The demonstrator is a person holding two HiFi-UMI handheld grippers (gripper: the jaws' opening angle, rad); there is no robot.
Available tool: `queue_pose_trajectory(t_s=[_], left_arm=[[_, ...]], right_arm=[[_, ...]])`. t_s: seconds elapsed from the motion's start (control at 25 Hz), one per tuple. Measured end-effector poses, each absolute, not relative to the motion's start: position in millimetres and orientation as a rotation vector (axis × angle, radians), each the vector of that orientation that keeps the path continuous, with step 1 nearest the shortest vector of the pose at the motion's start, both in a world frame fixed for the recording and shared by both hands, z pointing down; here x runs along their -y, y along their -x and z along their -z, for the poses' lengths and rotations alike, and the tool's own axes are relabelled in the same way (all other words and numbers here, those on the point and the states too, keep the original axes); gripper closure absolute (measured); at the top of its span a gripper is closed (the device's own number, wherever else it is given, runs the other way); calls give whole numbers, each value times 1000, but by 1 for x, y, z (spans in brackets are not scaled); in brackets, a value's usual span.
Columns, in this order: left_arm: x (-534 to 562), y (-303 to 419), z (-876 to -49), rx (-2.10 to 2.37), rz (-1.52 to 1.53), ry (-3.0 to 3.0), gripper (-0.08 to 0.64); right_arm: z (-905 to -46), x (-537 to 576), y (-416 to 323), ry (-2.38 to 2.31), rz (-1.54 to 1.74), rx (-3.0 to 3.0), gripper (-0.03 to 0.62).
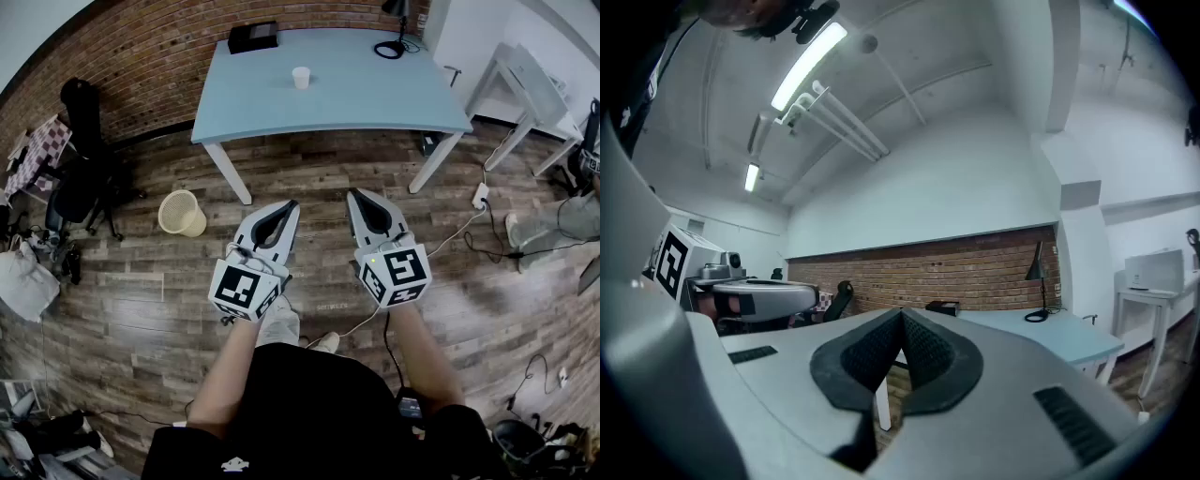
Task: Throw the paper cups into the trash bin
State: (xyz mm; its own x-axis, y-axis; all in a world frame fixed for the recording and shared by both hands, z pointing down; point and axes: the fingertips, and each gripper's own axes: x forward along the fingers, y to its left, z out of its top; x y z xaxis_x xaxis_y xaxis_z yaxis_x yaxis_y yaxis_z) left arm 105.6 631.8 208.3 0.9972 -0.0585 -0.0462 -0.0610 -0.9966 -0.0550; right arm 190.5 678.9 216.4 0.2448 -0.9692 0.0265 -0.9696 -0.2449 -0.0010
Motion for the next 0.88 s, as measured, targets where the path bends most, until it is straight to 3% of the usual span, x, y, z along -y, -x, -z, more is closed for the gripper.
queue_pose_trajectory(t_s=[0.88], left_arm=[[-504, -134, -217, -65, -85, 3168, 551]], right_arm=[[-216, -556, -220, -2454, -35, 1914, 589]])
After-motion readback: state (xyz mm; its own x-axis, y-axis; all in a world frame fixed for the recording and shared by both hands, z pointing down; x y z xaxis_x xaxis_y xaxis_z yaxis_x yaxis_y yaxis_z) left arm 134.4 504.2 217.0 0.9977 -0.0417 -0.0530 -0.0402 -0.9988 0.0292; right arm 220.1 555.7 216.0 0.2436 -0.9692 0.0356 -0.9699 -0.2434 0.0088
